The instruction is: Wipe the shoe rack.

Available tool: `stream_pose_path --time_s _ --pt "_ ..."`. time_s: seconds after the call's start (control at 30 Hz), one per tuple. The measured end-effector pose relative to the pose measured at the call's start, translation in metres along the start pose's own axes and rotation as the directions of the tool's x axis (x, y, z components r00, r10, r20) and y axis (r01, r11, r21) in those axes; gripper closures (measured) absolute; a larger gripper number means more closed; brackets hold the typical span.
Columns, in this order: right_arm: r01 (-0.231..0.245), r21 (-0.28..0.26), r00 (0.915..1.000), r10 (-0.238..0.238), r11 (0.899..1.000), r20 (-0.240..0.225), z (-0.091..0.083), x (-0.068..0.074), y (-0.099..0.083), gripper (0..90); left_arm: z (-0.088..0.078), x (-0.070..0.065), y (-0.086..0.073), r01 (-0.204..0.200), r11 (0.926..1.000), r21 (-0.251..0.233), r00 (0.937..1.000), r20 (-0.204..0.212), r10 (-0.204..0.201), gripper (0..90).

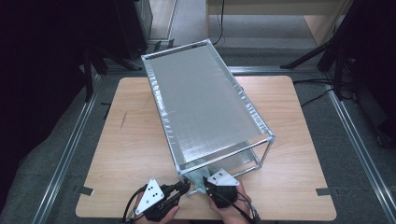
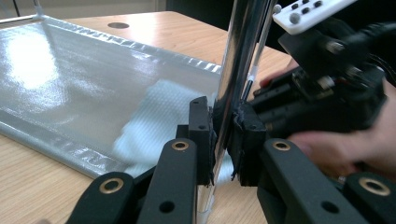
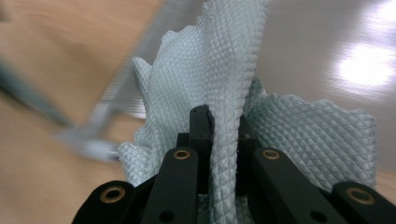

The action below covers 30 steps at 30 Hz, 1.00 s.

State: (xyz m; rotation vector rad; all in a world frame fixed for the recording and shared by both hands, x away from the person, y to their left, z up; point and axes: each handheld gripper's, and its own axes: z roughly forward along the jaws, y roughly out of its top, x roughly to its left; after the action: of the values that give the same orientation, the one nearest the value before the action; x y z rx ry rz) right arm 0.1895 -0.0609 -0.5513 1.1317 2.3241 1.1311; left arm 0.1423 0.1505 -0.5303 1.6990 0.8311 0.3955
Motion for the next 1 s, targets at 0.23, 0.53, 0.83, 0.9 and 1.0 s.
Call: stream_pose_path --time_s 0.23,0.53,0.83,0.9,1.0 --pt "0.018 0.009 0.9996 -0.018 1.000 0.020 -0.002 -0.013 0.000 83.4 0.000 0.000 0.000 -0.001 1.0000 0.000 1.0000 0.004 0.001 80.3" --pt "-0.110 -0.010 0.9727 0.109 0.994 0.205 -0.029 -0.084 -0.010 83.4 0.000 0.000 0.000 -0.009 1.0000 0.001 1.0000 0.001 0.009 80.4" --pt "-0.193 -0.039 0.9313 0.196 0.980 0.307 -0.048 -0.121 -0.016 83.5 -0.001 0.001 0.000 -0.007 1.0000 0.000 1.0000 0.000 0.007 80.4" --pt "-0.179 -0.032 0.9363 0.180 0.983 0.301 -0.044 -0.115 -0.016 83.6 -0.001 0.001 0.000 -0.004 1.0000 0.002 1.0000 0.004 0.004 80.4" --pt "-0.153 -0.023 0.9506 0.154 0.988 0.270 -0.035 -0.100 -0.013 83.5 0.000 0.001 0.000 -0.003 1.0000 0.001 1.0000 0.003 0.003 80.3"
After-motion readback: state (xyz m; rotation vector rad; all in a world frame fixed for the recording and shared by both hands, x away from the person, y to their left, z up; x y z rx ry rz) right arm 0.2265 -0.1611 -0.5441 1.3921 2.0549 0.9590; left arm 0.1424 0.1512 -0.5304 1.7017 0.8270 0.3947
